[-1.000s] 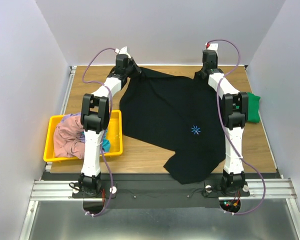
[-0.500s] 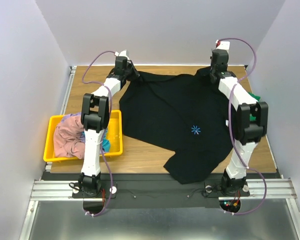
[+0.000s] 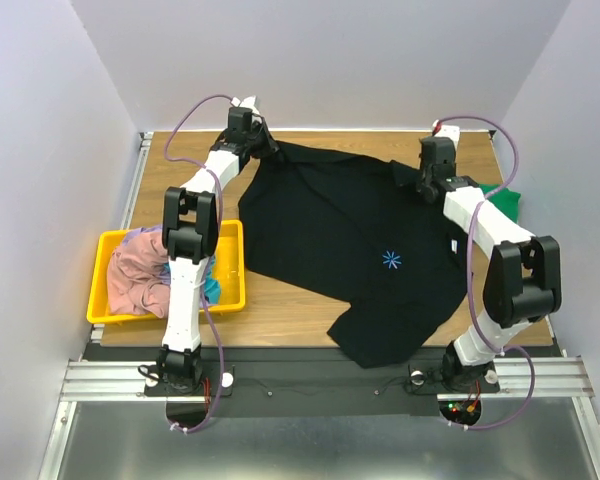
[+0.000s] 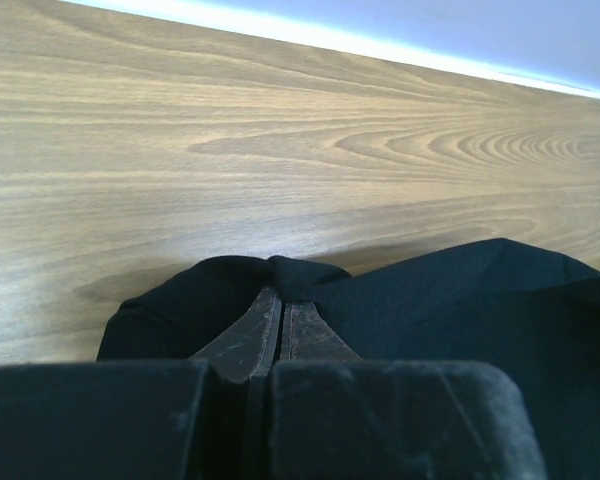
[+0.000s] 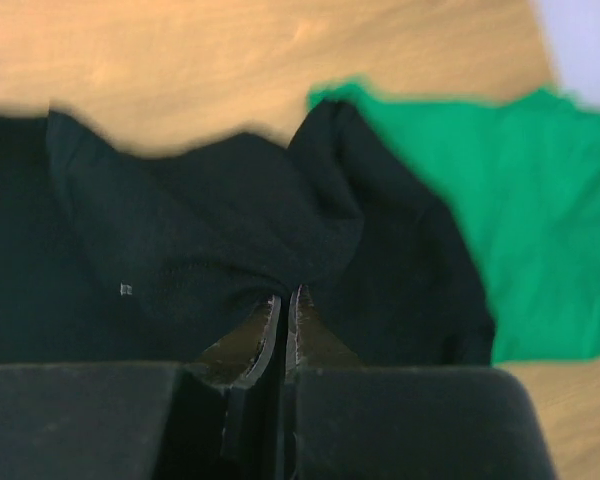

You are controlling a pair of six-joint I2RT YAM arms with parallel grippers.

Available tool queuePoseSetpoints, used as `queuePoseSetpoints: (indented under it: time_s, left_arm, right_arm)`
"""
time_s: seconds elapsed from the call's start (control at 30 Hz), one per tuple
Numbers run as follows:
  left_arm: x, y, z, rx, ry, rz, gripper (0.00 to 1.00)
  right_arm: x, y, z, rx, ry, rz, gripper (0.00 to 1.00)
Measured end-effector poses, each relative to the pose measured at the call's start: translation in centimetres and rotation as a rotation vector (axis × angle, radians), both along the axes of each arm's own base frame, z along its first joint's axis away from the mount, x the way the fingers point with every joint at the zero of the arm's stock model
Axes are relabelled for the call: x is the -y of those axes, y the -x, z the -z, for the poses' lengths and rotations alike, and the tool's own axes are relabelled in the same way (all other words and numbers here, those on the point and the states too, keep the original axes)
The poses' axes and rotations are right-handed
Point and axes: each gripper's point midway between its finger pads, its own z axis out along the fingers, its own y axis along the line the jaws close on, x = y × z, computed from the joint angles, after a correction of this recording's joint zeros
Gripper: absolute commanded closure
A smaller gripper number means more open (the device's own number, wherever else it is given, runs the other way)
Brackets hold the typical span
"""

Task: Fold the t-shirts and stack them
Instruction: Flatten the tshirt out

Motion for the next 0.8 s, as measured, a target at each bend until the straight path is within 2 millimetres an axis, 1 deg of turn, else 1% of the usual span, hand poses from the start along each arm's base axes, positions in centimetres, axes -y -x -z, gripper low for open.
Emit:
queuePoseSetpoints:
  time_s: [0.03, 0.17, 0.23, 0.3, 0.4, 0.43, 0.47, 0.53, 0.6, 0.63, 0.67, 0.7, 0.73, 0.8]
  left_arm:
    - [0.0, -0.1, 0.0, 0.001, -0.006, 0.006, 1.0]
    - [-0.5, 0.0, 0.7, -0.02, -0.033, 0.02, 1.0]
    - [-0.9, 0.3, 1.2, -0.041, -0.047, 0.026, 1.0]
    - [-1.1, 0.5, 1.4, -0.054, -0.048, 0.038, 1.0]
    - [-1.3, 0.8, 1.7, -0.059, -0.04, 0.057, 1.0]
    - [-1.2, 1.0, 1.9, -0.064, -0.038, 0.063, 1.0]
    - [-1.2, 1.5, 2.2, -0.07, -0.035, 0.069, 1.0]
    - [-1.3, 2.8, 2.7, -0.097, -0.034, 0.076, 1.0]
    - [-1.4, 4.2, 2.3, -0.108, -0.033, 0.079, 1.0]
    - [-1.4, 5.1, 1.7, -0.11, -0.034, 0.078, 1.0]
    - [-1.5, 6.2, 0.4, -0.104, -0.037, 0.074, 1.0]
    - [-1.7, 6.7, -0.4, -0.093, -0.041, 0.066, 1.0]
    - [-1.7, 7.6, -2.4, -0.065, -0.043, 0.058, 1.0]
    - [-1.6, 9.4, -7.7, 0.026, -0.041, 0.044, 1.0]
  right_arm:
    - [-0.6, 0.9, 0.6, -0.023, -0.008, -0.01, 1.0]
    - [-3.0, 3.1, 1.9, -0.085, 0.0, -0.036, 1.0]
    - [-3.9, 4.3, 2.3, -0.109, -0.004, -0.044, 1.0]
    - [-4.1, 5.3, 2.2, -0.117, -0.01, -0.039, 1.0]
    - [-3.4, 6.0, 1.1, -0.098, -0.008, -0.009, 1.0]
    - [-3.0, 6.1, 0.2, -0.075, -0.003, 0.01, 1.0]
    - [-2.8, 6.2, -0.1, -0.068, -0.002, 0.014, 1.0]
    - [-2.2, 6.4, -1.5, -0.033, 0.003, 0.042, 0.99]
    - [-1.8, 6.7, -3.0, -0.002, 0.006, 0.059, 1.0]
    - [-1.6, 6.8, -4.0, 0.019, 0.008, 0.068, 1.0]
    - [-1.4, 6.9, -5.4, 0.05, 0.006, 0.074, 1.0]
    - [-1.2, 6.9, -7.0, 0.084, 0.007, 0.078, 1.0]
    - [-1.1, 7.0, -9.0, 0.128, 0.0, 0.08, 0.99]
    - [-0.7, 7.5, -13.3, 0.225, -0.008, 0.083, 1.0]
